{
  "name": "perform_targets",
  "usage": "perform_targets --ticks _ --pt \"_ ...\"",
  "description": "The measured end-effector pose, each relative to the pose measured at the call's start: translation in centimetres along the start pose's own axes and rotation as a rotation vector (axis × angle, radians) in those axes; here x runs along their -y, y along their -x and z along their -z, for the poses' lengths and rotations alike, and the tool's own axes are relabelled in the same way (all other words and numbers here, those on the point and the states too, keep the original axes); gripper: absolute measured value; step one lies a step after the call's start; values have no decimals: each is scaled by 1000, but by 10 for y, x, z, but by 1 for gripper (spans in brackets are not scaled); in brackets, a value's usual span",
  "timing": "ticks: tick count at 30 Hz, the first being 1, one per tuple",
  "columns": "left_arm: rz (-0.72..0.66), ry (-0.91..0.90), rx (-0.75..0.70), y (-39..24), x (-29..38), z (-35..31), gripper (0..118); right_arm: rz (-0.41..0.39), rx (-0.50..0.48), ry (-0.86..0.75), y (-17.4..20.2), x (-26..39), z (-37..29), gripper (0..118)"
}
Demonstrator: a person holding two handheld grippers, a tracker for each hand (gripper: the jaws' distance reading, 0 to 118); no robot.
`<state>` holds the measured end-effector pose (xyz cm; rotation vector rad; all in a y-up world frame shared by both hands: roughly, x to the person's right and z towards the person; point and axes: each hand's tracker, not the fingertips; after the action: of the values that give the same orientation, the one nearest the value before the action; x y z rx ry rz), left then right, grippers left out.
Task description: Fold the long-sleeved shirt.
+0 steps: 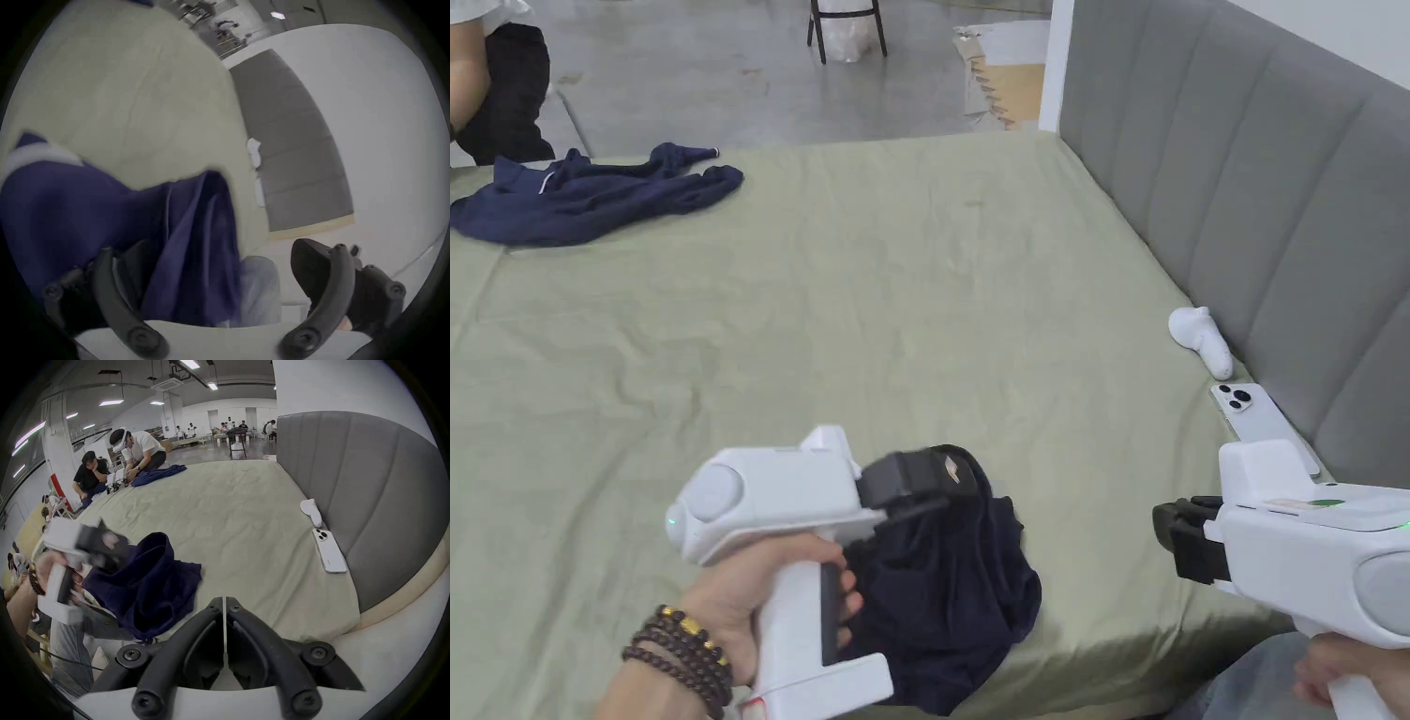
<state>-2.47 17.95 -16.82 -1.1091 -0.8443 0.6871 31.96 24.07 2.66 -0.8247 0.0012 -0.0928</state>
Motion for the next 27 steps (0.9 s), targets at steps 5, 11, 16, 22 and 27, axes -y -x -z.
perform_targets --ticks 5,11,16,22,27 --pt "108 -167 -27 -28 -10 -89 78 11 -9 -14 0 1 0 1" --pt "300 -191 -369 -25 15 -91 5 18 -37 -17 10 1 8 1" --pt "249 -35 -317 -12 47 -15 5 0 -49 0 16 4 11 1" --pt "283 103 -320 -12 71 97 5 16 -27 19 12 12 7 1" --pt "114 88 -282 13 64 103 5 48 -18 32 8 20 1 1"
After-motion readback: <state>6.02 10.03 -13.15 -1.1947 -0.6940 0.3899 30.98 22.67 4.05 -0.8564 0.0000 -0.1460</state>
